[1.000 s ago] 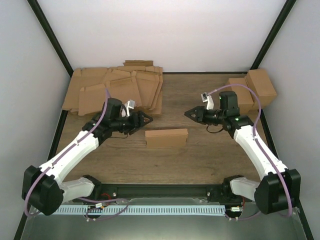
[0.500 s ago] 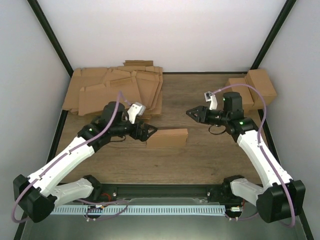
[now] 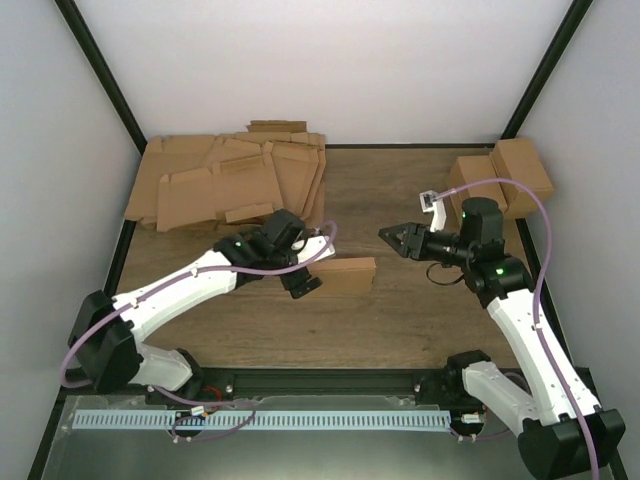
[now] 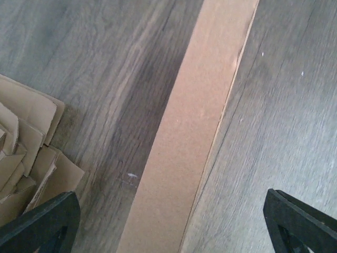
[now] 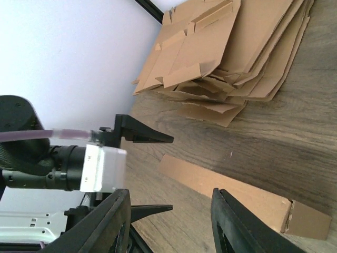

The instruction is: Fold the paper box

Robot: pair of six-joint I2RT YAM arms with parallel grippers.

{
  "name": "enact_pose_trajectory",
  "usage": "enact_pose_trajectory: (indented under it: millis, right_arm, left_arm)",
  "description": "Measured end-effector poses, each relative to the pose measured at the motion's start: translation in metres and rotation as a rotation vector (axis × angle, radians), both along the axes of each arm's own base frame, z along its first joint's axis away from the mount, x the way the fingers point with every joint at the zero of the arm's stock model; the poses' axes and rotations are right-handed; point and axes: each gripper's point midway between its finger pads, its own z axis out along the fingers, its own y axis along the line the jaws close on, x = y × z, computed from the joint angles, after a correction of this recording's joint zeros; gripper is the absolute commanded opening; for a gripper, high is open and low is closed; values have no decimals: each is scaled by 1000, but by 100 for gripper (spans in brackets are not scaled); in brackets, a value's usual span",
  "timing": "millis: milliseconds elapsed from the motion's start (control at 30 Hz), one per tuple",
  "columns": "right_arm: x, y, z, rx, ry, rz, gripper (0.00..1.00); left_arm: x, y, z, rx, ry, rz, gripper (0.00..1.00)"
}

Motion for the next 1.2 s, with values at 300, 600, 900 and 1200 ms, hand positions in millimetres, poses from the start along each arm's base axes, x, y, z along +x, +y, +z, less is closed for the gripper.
enact_pose_trajectory:
  millis: [300,600,900,1200]
  right_arm:
    - [-11,-3,4,2,-5,-1,44]
    - [-13,-3,2,0,0,-1,44]
    - [-12,-8,-4,-24,26,-39,45]
    - [-5,-69,66,-129,-171,-414,49]
  left_arm:
    - [5,3,-30,182,-2,-122,65]
    - [5,1,-27,206,-23,-148,26]
    - [-8,-10,-16,214,-78,-165,29]
    - [-41,-65,16,170,-368,-217,29]
